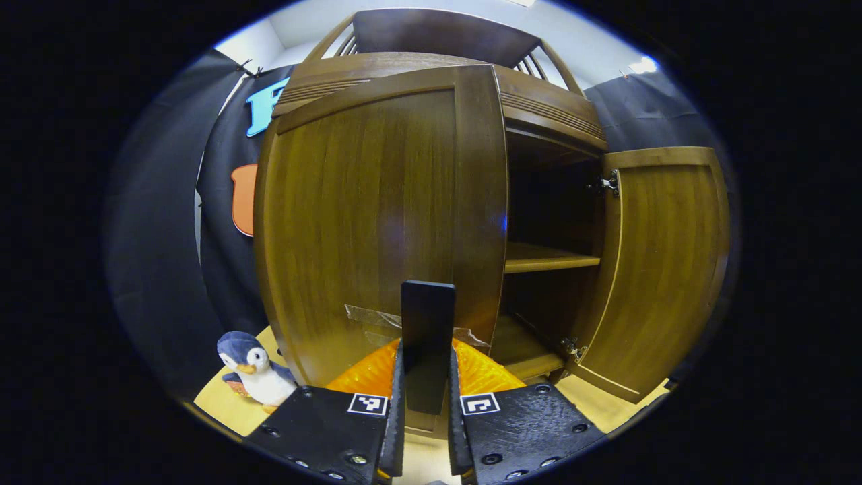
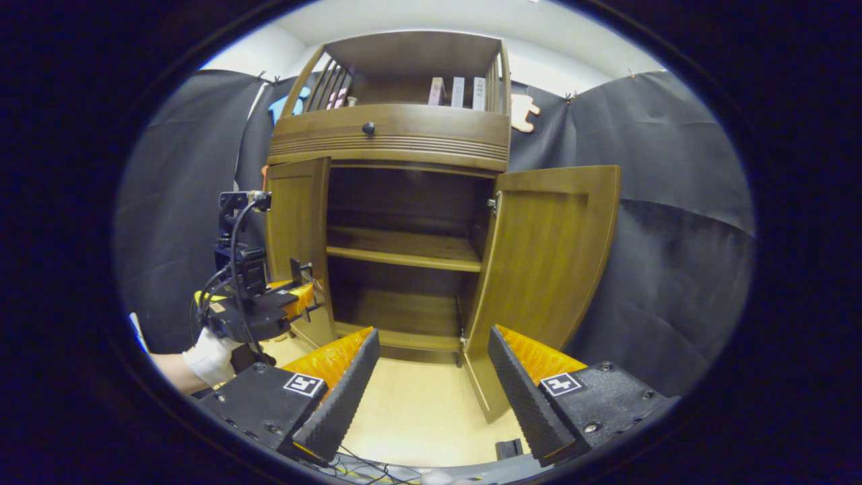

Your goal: Open the right door of the double-door shoe cabinet with the right hand, and open the left door with the left hand.

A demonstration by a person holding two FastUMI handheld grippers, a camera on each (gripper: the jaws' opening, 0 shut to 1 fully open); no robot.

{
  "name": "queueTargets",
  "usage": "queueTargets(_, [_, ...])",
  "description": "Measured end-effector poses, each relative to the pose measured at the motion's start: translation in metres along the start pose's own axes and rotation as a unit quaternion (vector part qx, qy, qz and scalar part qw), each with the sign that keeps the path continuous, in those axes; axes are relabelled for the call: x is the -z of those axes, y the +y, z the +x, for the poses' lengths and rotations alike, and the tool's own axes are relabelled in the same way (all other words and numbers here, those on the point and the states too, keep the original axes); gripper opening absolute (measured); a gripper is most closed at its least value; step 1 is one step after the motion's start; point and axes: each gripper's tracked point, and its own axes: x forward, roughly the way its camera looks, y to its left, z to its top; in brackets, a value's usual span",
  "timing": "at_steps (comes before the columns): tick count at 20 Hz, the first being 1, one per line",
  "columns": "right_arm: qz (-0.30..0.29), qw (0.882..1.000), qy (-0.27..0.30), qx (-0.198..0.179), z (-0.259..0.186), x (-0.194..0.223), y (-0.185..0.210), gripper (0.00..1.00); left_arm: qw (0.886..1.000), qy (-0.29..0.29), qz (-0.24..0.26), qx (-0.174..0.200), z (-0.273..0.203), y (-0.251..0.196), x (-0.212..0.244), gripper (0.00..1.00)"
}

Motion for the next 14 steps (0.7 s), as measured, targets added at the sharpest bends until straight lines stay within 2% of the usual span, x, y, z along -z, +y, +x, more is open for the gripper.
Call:
queueTargets(4, [0.002, 1.0, 0.0, -0.006, -0.009, 0.004, 0.007, 1.0, 1.0, -0.003, -0.003, 0.003, -0.021, 0.011, 0.001, 0.24])
queueTargets(5, [0.004, 1.0, -0.001, -0.008, -0.011, 0.005, 0.009, 1.0, 1.0, -0.001, -0.001, 0.004, -0.026, 0.014, 0.002, 0.16])
queueTargets(10, [0.005, 1.0, -0.001, -0.022, -0.018, 0.009, 0.025, 1.0, 1.0, -0.004, 0.004, 0.012, -0.057, 0.035, 0.005, 0.15])
queueTargets(14, [0.005, 0.999, 0.001, -0.039, -0.018, 0.011, 0.043, 1.0, 1.0, -0.003, 0.009, 0.005, -0.079, 0.058, 0.008, 0.15])
